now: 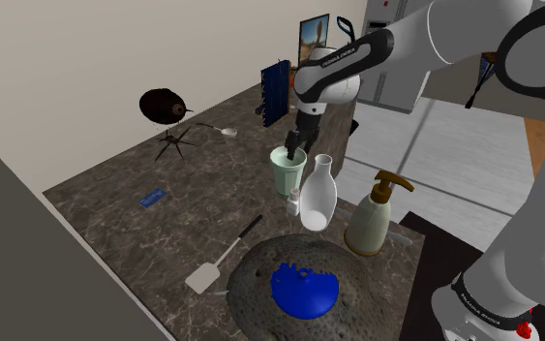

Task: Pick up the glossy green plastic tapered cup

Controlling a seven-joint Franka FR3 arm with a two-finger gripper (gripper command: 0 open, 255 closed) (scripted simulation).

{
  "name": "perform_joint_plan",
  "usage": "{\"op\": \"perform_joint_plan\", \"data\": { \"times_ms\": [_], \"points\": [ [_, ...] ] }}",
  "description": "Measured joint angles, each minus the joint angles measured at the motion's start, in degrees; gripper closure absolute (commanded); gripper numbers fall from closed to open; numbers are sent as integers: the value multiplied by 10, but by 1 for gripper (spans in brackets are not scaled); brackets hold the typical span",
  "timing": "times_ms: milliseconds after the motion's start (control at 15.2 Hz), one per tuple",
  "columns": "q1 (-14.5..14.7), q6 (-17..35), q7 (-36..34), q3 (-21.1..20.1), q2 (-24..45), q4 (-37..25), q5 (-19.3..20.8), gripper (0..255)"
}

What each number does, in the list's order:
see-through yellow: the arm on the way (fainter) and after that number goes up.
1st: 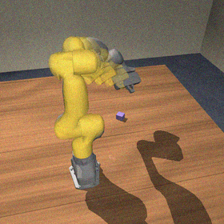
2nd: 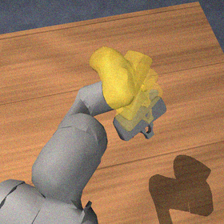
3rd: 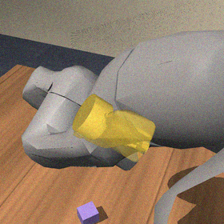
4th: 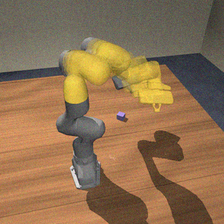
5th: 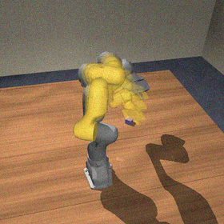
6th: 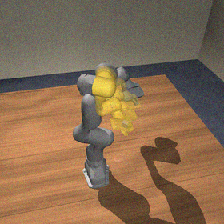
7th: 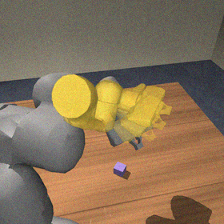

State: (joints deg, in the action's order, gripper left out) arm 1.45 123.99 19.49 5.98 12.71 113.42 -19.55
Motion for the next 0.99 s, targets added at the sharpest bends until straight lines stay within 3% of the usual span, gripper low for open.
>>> {"op": "perform_joint_plan", "data": {
  "times_ms": [660,990],
  "points": [
    [0,4,1,0,1,2,-1,255],
    [1,-21,-9,1,-13,-10,6,255]
  ]
}}
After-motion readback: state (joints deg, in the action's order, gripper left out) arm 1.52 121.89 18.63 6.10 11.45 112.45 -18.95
